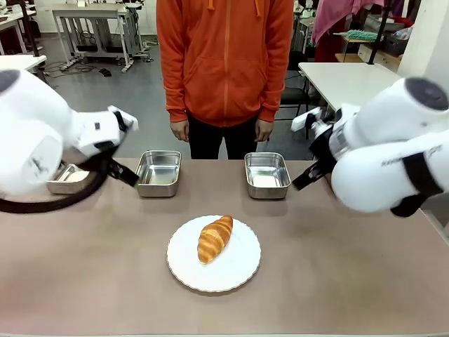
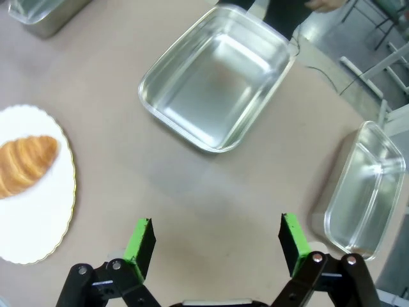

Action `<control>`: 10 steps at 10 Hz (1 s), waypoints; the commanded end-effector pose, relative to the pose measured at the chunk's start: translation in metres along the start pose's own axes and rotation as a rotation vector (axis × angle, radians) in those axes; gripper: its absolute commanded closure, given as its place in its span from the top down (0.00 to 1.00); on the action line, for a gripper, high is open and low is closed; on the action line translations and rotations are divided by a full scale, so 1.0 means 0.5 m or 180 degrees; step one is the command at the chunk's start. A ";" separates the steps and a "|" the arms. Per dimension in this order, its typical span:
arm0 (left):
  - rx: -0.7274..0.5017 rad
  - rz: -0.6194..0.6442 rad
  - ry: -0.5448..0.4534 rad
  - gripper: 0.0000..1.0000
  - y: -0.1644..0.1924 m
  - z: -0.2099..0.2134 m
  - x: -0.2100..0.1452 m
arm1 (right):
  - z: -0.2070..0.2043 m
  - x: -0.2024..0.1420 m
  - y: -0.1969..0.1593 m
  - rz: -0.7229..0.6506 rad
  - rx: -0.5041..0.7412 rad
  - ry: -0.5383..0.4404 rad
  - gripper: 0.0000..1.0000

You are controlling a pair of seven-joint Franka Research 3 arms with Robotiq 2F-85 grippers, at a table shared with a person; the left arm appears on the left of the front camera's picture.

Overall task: Place the bread in the container.
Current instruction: Place the Butter Roll into the Airtight Container indicated by the human.

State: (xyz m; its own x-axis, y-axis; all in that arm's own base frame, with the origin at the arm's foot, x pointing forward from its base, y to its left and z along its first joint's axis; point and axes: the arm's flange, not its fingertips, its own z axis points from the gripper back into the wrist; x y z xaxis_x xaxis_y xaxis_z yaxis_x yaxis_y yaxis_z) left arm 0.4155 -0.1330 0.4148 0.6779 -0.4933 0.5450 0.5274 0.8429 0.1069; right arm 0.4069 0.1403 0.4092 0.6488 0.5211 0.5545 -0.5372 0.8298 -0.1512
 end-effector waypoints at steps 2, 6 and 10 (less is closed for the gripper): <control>-0.0468 -0.0037 -0.0033 1.00 0.180 0.097 0.036 | 0.104 -0.015 -0.176 -0.0059 0.0350 -0.0266 1.00; -0.1207 -0.0515 -0.0300 1.00 0.398 0.122 -0.035 | 0.161 -0.111 -0.380 0.0153 0.0826 -0.0664 1.00; -0.1114 -0.0485 -0.0387 1.00 0.396 0.153 -0.063 | 0.186 -0.141 -0.380 0.0103 0.0671 -0.0612 1.00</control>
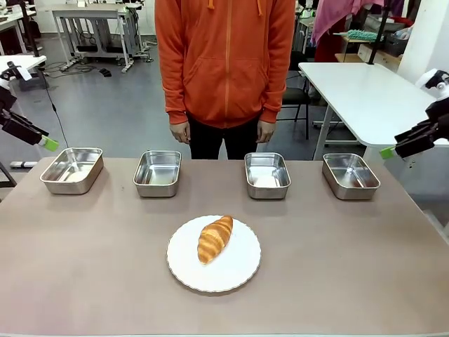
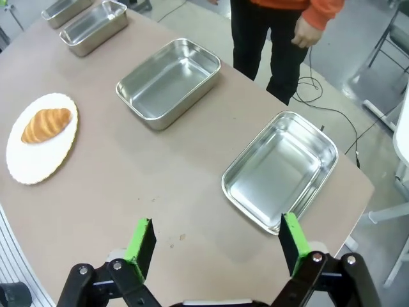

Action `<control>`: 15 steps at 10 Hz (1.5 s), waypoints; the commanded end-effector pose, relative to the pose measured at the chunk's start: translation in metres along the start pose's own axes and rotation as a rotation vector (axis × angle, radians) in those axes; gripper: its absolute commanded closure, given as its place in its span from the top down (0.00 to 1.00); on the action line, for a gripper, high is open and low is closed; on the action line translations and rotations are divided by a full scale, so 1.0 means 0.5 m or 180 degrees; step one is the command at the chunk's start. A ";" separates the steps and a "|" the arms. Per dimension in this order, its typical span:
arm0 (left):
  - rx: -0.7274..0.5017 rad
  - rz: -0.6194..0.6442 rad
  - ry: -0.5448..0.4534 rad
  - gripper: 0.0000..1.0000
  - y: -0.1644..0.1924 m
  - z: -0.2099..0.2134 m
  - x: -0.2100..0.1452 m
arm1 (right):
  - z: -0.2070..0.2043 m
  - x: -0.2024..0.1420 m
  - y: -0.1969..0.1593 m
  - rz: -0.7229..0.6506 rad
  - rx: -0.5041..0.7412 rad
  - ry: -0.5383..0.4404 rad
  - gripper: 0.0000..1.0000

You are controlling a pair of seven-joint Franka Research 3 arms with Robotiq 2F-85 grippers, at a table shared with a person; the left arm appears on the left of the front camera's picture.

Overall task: Place the bread in the container.
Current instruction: Place the Butter Roll into the Airtight Container indicated by the human.

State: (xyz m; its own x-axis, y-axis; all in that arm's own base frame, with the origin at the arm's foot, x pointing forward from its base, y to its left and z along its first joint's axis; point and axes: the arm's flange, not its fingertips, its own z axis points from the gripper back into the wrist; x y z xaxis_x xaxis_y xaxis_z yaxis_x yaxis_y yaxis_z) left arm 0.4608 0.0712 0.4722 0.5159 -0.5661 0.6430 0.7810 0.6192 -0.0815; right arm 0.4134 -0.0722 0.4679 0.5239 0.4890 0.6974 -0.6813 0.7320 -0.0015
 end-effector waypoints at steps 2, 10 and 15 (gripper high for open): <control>0.0015 0.0032 0.0003 1.00 -0.011 0.011 0.018 | 0.011 0.009 -0.001 -0.0020 -0.0054 -0.0013 1.00; 0.0022 0.0063 -0.0969 1.00 0.128 0.149 -0.047 | 0.068 0.005 -0.161 -0.0147 0.0129 -0.0598 1.00; 0.0320 0.0100 -0.1007 1.00 0.110 0.151 -0.050 | 0.086 -0.019 -0.191 -0.0302 0.0068 -0.0679 1.00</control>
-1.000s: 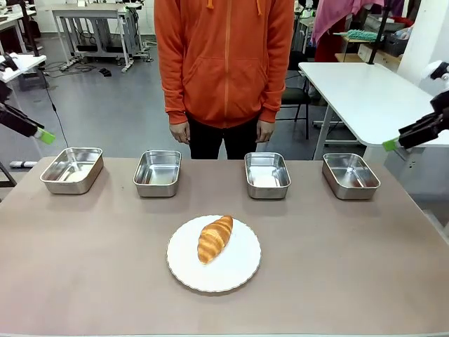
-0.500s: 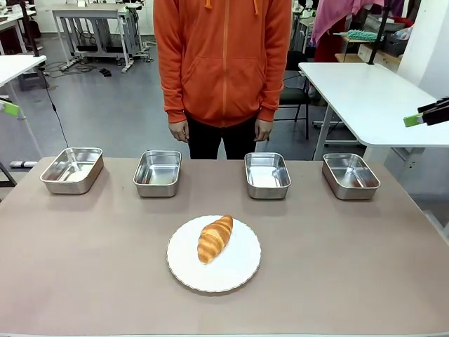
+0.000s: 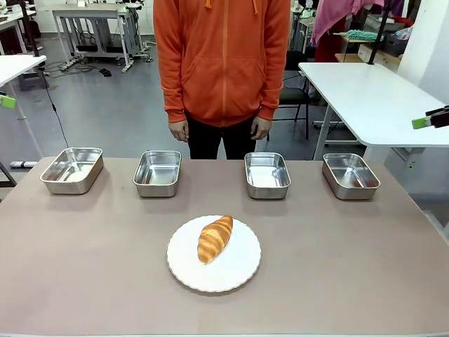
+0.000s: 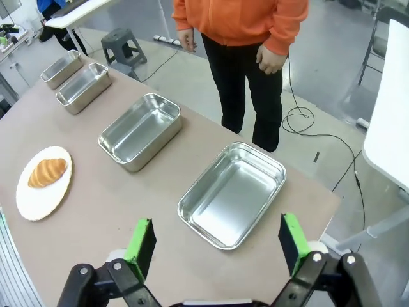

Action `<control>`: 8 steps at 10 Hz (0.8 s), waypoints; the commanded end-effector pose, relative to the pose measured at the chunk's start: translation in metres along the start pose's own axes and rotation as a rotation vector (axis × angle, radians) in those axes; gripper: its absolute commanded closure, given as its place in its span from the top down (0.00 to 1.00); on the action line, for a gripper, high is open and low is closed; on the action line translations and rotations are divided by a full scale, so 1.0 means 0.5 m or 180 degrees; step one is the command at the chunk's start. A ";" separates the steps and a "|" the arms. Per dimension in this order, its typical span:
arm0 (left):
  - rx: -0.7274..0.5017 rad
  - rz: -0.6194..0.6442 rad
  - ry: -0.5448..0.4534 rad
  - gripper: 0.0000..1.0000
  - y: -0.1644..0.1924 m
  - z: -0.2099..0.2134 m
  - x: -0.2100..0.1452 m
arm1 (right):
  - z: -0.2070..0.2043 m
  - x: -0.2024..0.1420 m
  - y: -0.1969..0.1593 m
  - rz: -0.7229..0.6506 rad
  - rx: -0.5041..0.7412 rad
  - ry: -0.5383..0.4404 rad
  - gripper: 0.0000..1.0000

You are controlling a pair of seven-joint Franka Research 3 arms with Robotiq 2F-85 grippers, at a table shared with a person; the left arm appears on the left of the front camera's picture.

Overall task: Place the bread in the container.
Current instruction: Place the Butter Roll into the Airtight Container indicated by the human.

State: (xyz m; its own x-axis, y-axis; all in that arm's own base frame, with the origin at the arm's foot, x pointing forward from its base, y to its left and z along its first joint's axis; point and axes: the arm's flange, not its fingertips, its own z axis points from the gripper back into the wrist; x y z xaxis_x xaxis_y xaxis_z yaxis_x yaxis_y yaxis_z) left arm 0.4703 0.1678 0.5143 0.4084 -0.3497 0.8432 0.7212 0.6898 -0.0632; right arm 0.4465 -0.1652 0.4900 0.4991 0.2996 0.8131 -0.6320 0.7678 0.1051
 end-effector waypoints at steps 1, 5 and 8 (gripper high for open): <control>0.0067 -0.0009 0.0081 1.00 -0.021 -0.013 -0.006 | -0.001 0.008 -0.009 0.0066 -0.0012 -0.0076 1.00; 0.0018 -0.0013 0.0032 1.00 -0.005 -0.010 0.001 | 0.002 0.002 -0.002 -0.0012 -0.0012 0.0009 1.00; 0.0018 -0.0013 0.0032 1.00 -0.005 -0.010 0.001 | 0.002 0.002 -0.002 -0.0012 -0.0012 0.0009 1.00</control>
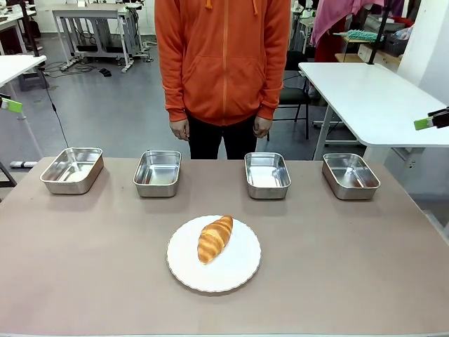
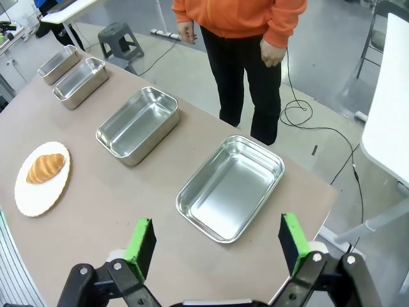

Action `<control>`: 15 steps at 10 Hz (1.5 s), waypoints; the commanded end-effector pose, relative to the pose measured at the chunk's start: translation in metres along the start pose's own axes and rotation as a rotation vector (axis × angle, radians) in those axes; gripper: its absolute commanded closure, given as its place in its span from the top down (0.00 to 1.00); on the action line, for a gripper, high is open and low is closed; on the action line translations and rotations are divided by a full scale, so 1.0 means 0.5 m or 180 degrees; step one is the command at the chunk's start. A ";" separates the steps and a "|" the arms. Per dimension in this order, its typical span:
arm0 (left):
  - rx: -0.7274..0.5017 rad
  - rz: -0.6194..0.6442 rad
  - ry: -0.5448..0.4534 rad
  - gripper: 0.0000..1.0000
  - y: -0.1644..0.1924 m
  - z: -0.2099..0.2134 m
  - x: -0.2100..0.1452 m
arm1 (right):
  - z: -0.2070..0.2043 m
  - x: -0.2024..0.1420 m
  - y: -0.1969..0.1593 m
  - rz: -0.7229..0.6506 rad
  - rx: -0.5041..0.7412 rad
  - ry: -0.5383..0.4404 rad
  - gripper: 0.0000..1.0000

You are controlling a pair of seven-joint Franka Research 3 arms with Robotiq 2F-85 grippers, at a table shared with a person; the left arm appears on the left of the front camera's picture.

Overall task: Place the bread in the container.
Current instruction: Place the Butter Roll into the Airtight Container indicated by the human.

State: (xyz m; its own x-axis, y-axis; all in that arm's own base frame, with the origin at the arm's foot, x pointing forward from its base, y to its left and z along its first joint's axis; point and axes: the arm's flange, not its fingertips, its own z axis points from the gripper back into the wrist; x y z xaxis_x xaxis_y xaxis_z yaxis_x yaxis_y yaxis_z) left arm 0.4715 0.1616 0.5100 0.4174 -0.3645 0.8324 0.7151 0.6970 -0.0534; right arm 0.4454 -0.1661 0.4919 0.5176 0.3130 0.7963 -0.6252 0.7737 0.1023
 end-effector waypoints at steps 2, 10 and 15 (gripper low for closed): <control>-0.0023 -0.0003 -0.0032 1.00 0.001 0.004 0.003 | -0.003 0.001 -0.002 -0.0002 0.0017 -0.0081 1.00; -0.0023 -0.0003 -0.0032 1.00 0.001 0.004 0.003 | -0.003 0.001 -0.002 -0.0002 0.0017 -0.0081 1.00; -0.0023 -0.0003 -0.0032 1.00 0.001 0.004 0.003 | -0.003 0.001 -0.002 -0.0002 0.0017 -0.0081 1.00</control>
State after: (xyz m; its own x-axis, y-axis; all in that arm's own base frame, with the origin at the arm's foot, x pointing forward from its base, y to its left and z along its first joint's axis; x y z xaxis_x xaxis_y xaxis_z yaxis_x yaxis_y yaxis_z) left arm 0.4716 0.1616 0.5102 0.4170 -0.3646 0.8326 0.7154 0.6967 -0.0532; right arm 0.4452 -0.1660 0.4922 0.5183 0.3071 0.7982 -0.6227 0.7752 0.1061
